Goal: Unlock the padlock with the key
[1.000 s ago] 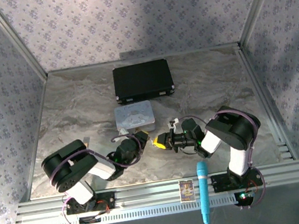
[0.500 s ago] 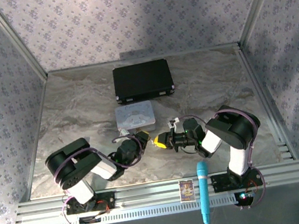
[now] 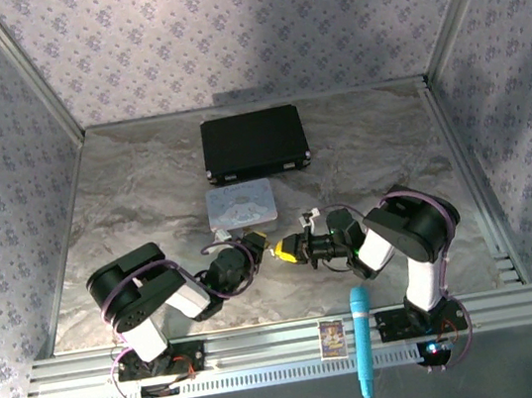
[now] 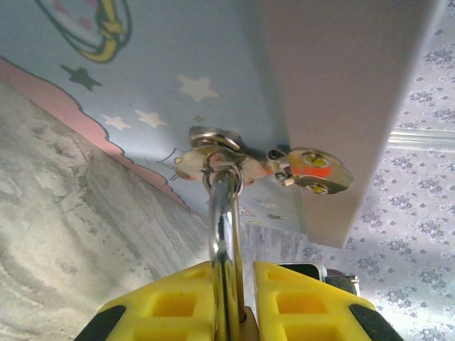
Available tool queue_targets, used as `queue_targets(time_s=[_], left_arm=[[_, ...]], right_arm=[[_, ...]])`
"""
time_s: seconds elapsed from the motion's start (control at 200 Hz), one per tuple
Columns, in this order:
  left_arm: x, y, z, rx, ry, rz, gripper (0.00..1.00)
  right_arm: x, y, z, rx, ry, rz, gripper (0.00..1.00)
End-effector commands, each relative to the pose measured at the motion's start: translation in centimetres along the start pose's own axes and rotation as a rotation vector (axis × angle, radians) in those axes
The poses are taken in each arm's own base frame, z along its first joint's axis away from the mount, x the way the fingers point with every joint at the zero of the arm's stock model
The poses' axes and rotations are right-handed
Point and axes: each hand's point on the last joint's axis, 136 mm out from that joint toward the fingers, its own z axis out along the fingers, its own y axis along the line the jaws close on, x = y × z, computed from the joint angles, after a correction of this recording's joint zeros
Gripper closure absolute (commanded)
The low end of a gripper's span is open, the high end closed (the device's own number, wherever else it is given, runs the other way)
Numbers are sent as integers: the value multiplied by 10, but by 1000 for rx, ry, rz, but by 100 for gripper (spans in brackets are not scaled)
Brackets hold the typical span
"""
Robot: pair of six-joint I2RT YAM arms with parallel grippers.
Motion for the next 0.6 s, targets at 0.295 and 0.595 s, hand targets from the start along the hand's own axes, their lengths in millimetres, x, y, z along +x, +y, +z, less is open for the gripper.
queue_targets(time_s=[0.295, 0.595], left_arm=[[35, -50, 4, 202, 115, -74, 100], [46, -60, 1, 223, 139, -57, 100]], right_arm=[[-19, 16, 9, -54, -15, 3, 100], [-29, 18, 14, -60, -37, 20, 100]])
